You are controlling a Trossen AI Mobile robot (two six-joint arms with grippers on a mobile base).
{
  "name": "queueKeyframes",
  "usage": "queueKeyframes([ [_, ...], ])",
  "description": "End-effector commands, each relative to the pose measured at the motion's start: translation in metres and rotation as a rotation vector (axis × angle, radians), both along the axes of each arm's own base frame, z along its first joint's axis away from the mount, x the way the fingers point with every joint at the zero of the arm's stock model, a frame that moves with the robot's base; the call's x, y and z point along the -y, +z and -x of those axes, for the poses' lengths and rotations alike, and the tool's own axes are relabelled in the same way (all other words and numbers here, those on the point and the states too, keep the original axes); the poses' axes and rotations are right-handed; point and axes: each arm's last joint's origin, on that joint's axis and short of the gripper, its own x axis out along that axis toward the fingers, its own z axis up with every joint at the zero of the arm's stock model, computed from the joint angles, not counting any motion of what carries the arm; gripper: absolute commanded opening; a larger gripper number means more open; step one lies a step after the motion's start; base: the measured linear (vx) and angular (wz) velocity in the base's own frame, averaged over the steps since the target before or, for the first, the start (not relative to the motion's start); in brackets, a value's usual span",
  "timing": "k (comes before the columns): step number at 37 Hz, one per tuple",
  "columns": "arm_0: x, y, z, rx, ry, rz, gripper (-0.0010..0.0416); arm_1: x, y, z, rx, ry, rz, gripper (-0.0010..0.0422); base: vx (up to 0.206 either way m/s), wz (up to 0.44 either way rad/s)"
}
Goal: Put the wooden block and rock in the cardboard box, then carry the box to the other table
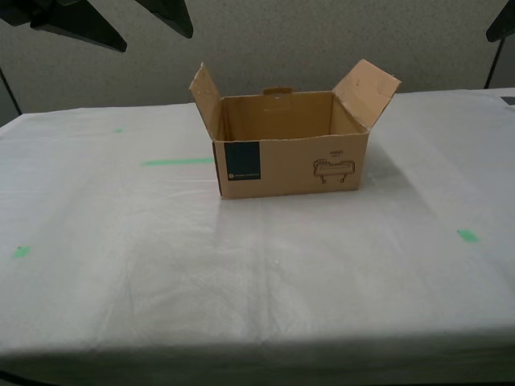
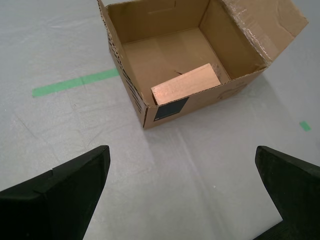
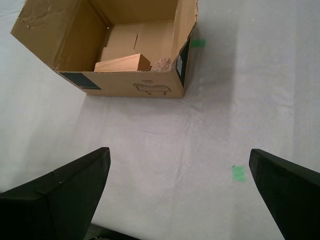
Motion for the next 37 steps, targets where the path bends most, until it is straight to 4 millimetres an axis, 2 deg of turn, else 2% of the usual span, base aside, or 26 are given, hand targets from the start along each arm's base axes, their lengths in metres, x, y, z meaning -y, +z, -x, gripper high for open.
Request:
queueKeyframes([
  [1,0.0,0.0002,-0.0002,0.002,-0.002,0.002,0.0388,0.0001,0.0004,0.0001,0.001,0.001,0.003,0.0398,0.0,0.0],
  [37,-0.0001,0.0002,-0.0002,0.003,-0.002,0.002,0.0388,0.0001,0.0004,0.0001,0.001,0.001,0.003,0.0398,0.0,0.0],
])
